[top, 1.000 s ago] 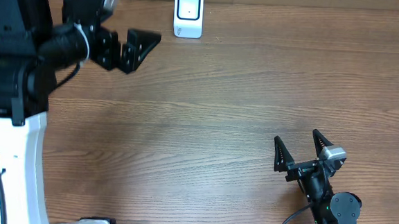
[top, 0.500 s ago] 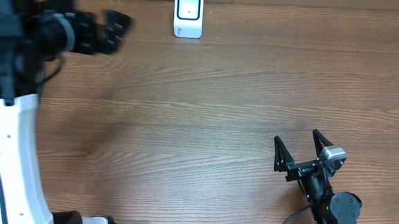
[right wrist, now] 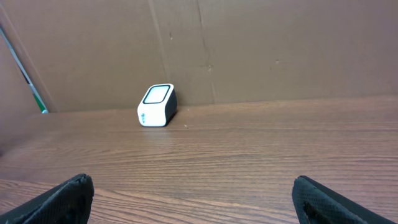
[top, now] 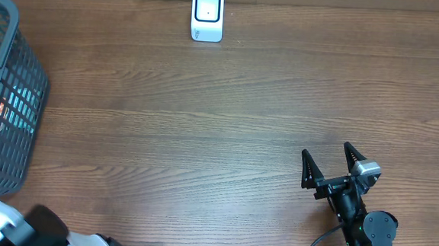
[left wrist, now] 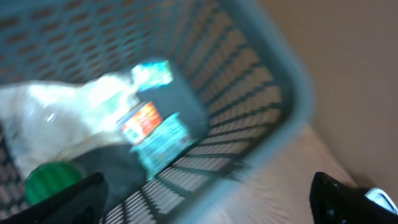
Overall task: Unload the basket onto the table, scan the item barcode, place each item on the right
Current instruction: 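Move the left gripper over the grey basket and reach inside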
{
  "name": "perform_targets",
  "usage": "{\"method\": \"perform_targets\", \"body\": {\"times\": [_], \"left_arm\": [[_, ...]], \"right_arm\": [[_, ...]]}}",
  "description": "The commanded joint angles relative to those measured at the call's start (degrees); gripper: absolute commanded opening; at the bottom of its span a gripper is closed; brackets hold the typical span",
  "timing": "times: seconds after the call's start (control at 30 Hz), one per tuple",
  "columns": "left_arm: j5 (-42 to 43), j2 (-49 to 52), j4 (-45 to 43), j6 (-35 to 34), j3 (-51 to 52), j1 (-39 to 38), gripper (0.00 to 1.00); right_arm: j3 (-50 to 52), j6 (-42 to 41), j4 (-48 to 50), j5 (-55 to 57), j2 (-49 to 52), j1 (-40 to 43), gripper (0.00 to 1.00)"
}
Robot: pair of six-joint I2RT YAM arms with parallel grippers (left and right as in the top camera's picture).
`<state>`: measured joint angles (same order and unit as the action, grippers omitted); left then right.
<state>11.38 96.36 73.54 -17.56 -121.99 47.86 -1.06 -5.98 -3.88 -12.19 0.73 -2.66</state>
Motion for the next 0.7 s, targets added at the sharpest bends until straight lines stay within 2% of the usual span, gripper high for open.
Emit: {"method": "perform_targets", "body": {"times": [0.0, 0.1, 0.17, 0.27, 0.37, 0.47, 0.67], "left_arm": [[-2.73, 6.27, 1.05, -2.27, -0.72, 2.25, 0.87], [-4.37, 12.11, 0.72, -2.21, -0.72, 2.34, 0.84], [-5.01, 15.37, 0.07, -2.23, -0.72, 2.25, 0.91], [-3.61, 20.41, -1.18, -1.97, -0.72, 2.1, 0.92], [-1.86, 25.0, -1.4, 1.44, -0.72, 0.98, 0.88], [-1.99, 30.14, -1.09, 2.82, -0.72, -1.27, 0.74], [-7.91, 34.84, -1.03, 1.88, -0.7, -5.73, 0.69]], "right_arm": [[0.59, 0.04, 0.39, -0.11, -0.55, 0.11, 1.0], [0.59, 0.07, 0.39, -0.11, -0.55, 0.11, 1.0], [0.59, 0.04, 0.39, -0.11, -0.55, 0.11, 1.0], [0.59, 0.04, 0.39, -0.11, -0.55, 0.11, 1.0], [0.59, 0.04, 0.39, -0.11, -0.55, 0.11, 1.0], [0.59, 0.04, 0.39, -0.11, -0.55, 0.11, 1.0], [0.59, 0.07, 0.39, -0.11, -0.55, 0.11, 1.0]]}}
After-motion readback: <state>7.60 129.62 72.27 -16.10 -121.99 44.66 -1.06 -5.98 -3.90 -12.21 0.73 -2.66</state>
